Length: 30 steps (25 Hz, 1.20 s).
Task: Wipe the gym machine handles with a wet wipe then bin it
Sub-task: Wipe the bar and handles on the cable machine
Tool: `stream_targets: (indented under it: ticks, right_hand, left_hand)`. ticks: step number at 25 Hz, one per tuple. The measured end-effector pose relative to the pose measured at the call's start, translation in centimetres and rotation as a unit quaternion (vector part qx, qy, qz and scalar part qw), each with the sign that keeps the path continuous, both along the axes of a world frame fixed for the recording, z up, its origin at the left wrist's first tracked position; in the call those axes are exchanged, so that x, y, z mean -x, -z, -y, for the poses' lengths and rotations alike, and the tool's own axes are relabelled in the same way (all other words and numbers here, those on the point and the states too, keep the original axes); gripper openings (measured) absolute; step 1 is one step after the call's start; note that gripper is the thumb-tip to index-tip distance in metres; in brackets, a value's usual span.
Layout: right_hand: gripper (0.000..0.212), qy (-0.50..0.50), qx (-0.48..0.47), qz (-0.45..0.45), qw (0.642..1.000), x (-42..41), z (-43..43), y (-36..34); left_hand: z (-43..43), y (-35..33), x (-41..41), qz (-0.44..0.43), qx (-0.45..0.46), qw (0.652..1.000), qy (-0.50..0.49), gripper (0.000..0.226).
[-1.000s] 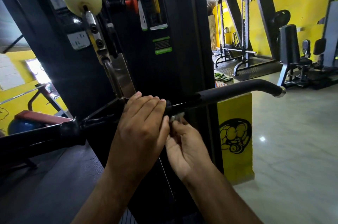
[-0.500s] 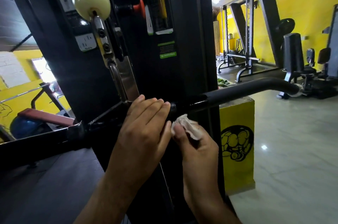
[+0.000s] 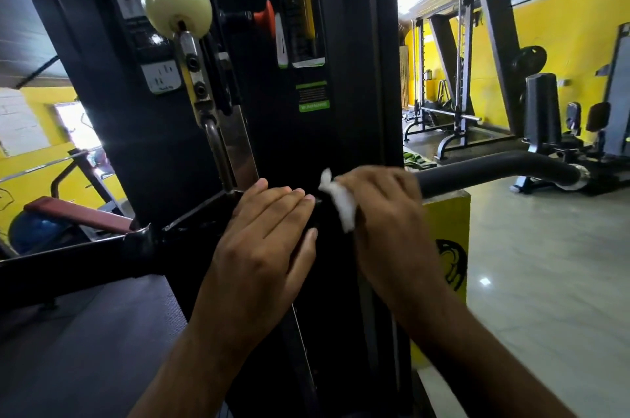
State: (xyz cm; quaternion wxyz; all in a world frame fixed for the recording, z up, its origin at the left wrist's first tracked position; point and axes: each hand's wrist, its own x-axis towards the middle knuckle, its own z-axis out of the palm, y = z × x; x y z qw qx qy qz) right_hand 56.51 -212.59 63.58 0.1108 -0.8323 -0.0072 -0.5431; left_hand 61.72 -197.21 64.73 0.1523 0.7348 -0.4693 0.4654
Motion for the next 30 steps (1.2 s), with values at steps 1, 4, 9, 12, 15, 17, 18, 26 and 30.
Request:
stream_targets:
  ticks: [1, 4, 9, 12, 15, 17, 18, 26, 30]
  right_hand:
    - [0.032, 0.016, 0.021, -0.023, 0.999, 0.0, 0.4, -0.3]
    - [0.038, 0.008, 0.090, -0.098, 0.991, 0.8, 2.0, -1.5]
    - [0.029, -0.021, -0.040, -0.131, 0.990, 1.8, 4.4, -2.2]
    - [0.018, -0.013, -0.015, -0.083, 0.996, 1.6, 4.6, -0.7]
    - [0.023, 0.007, -0.097, -0.012, 0.995, 1.4, 5.7, 1.4]
    - [0.034, 0.004, -0.076, 0.029, 0.997, 1.6, 3.6, 3.6]
    - [0.034, -0.017, -0.115, 0.058, 0.992, 1.7, 2.1, 4.8]
    - [0.021, -0.433, -0.821, 0.211, 0.305, -0.5, -1.6, 4.2]
    - [0.020, -0.433, -0.851, 0.211, 0.208, -1.2, -0.4, 3.1]
  left_hand:
    - [0.1, 0.0, 0.0, 0.001, 0.003, 1.000, -0.001, 0.035]
    - [0.1, 0.3, 0.1, 0.003, 0.009, 1.000, -0.004, 0.035]
    - [0.5, 0.2, 0.2, 0.002, 0.020, 1.000, -0.008, 0.033]
    - [0.8, 0.0, 0.6, -0.004, 0.023, 1.000, -0.014, 0.031]
    - [1.2, -0.5, 1.1, -0.015, -0.005, 0.999, -0.051, 0.033]
    - [2.2, -1.1, 1.2, -0.006, -0.057, 0.996, -0.075, 0.038]
    - [2.9, -1.4, 1.1, -0.001, -0.087, 0.993, -0.083, 0.041]
    - [4.3, -1.0, 0.9, 0.010, -0.120, 0.990, -0.070, 0.041]
    - [4.1, -0.8, 0.5, 0.016, -0.118, 0.991, -0.062, 0.039]
